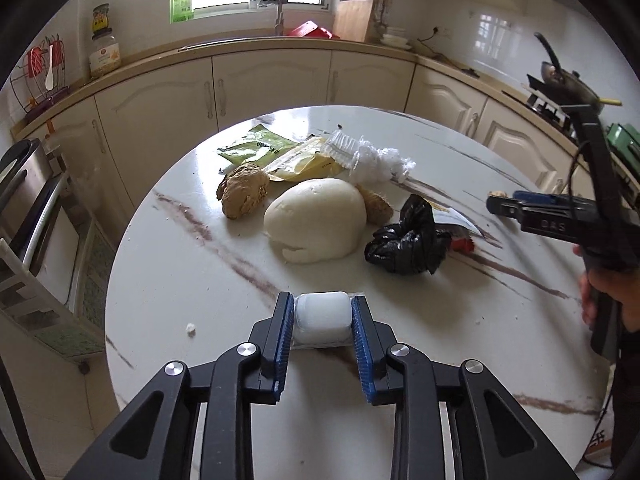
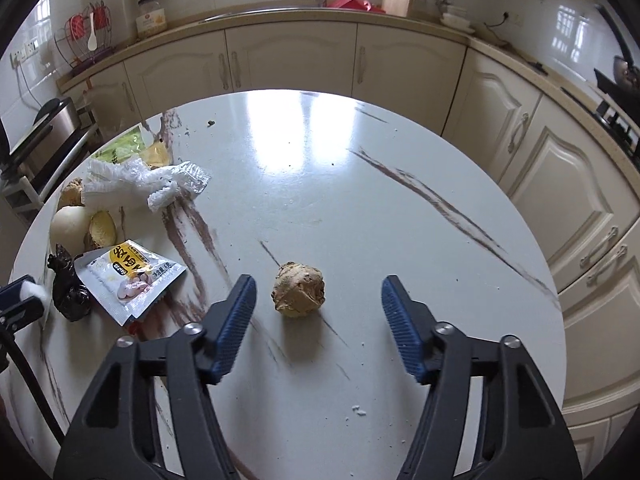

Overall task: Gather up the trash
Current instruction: 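Grasp the white foam block with the left tool while the right tool grasps the ginger piece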

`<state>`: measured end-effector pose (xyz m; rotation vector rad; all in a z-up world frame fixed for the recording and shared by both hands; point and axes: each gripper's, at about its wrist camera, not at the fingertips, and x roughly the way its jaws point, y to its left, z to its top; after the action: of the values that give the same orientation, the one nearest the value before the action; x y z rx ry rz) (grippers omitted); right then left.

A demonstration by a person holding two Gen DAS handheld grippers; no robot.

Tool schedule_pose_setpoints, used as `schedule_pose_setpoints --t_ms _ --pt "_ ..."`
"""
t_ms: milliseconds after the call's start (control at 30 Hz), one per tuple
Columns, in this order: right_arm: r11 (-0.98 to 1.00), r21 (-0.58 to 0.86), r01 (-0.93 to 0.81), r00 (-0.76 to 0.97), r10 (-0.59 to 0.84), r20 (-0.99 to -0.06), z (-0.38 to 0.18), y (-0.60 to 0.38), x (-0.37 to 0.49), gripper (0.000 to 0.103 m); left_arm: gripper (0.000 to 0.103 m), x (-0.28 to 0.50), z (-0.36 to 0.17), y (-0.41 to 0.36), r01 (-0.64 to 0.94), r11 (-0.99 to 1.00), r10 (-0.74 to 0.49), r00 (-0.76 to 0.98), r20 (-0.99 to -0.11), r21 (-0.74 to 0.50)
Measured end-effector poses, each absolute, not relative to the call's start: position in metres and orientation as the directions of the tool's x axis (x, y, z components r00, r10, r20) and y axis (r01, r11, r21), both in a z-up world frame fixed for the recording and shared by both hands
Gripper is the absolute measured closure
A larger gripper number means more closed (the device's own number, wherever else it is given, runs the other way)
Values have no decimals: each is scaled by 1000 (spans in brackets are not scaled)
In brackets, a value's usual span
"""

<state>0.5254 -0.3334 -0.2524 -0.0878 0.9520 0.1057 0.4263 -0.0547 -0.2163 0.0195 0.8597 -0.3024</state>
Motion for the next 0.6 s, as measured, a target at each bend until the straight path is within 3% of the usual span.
schedule_pose_setpoints --t_ms 67,100,600 --pt "988 -34 -148 567 56 -822 -255 -330 523 74 79 419 -216 -52 282 953 -266 611 -746 -109" --pt "987 -27 -159 570 70 -819 -255 -329 521 78 79 415 -216 -51 282 953 -267 612 -745 -110" --pt "975 102 -195 639 206 -742 -199 -333 441 79 79 351 -177 -47 330 927 -356 632 -688 -176"
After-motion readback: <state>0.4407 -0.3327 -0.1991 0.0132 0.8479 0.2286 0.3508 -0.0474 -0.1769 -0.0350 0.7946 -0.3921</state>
